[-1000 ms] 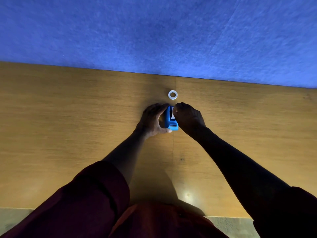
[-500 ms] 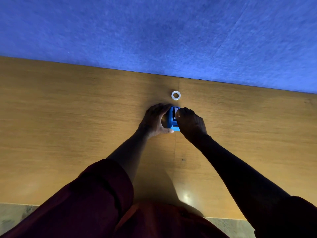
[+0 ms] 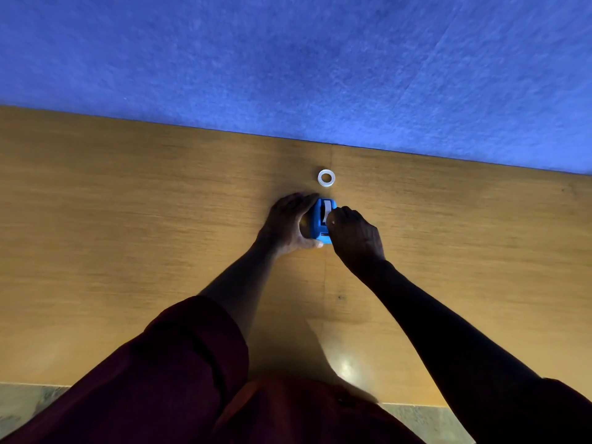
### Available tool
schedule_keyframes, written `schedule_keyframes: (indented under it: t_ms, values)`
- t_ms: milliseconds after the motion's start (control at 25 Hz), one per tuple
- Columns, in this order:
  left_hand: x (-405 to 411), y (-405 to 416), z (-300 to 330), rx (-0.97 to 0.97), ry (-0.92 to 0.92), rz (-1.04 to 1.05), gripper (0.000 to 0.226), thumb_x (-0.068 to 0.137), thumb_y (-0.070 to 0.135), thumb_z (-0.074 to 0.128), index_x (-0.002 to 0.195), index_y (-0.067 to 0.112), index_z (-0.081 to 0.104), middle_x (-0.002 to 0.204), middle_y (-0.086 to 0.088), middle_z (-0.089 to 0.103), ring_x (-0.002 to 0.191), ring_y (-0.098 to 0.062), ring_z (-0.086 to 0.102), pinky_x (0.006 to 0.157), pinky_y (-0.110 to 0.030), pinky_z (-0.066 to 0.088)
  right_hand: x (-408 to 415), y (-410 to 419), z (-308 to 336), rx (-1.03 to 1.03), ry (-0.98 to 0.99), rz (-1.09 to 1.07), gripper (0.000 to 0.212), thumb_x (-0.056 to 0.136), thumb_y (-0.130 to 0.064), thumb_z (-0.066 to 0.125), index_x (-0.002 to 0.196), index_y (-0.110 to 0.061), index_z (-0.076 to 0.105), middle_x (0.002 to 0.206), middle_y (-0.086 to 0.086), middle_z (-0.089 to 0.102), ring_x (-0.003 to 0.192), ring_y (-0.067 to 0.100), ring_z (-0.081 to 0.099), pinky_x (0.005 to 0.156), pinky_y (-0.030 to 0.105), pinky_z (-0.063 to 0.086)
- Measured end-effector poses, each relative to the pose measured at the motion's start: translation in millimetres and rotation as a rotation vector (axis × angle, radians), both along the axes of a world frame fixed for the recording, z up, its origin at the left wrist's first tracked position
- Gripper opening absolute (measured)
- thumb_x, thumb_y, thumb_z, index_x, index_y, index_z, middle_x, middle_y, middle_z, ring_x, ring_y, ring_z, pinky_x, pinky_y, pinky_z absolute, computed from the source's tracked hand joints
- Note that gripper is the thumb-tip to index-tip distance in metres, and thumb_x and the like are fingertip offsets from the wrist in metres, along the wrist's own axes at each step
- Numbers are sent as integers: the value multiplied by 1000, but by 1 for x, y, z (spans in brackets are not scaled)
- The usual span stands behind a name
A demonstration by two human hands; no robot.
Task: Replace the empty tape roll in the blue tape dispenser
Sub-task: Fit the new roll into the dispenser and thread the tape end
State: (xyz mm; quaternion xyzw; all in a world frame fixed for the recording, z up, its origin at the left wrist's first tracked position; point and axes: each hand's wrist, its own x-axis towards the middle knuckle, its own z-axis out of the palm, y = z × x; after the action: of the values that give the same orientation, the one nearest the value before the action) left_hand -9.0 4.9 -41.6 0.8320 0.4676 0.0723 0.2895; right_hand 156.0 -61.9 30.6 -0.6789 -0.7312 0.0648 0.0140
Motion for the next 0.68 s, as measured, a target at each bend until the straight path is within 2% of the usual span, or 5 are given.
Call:
schedule_keyframes:
  t_ms: [160, 320, 520, 680]
  values:
    - [-1, -2, 0, 15, -27, 13, 116, 63, 57, 87, 157, 24, 29, 160, -1, 36, 148, -23, 30, 123, -45, 28, -1, -6, -2, 33, 38, -36, 12, 90, -8, 63, 101, -9, 59, 85, 4, 62, 68, 14, 49, 51, 26, 33]
    - [-1, -2, -1, 33, -27, 0, 115, 63, 57, 87, 157, 23, 30, 160, -2, 37, 148, -23, 31, 122, -44, 28, -3, -18, -9, 108, 67, -76, 10, 87, -6, 64, 91, -12, 57, 78, 1, 59, 63, 11, 39, 47, 24, 27]
    - [-1, -2, -4, 47, -23, -5, 116, 63, 57, 87, 157, 22, 30, 160, -2, 38, 148, -22, 31, 122, -45, 30, -5, -32, -15, 176, 121, -80, 6, 88, -10, 58, 89, -15, 55, 77, -1, 58, 61, 14, 48, 45, 24, 30]
    - [-1, -1, -5, 45, -20, -13, 117, 63, 58, 86, 158, 23, 28, 161, -2, 37, 149, -22, 30, 123, -46, 28, -9, -41, -22, 210, 145, -116, 8, 90, -11, 63, 87, -15, 57, 76, -2, 57, 61, 14, 51, 45, 23, 32]
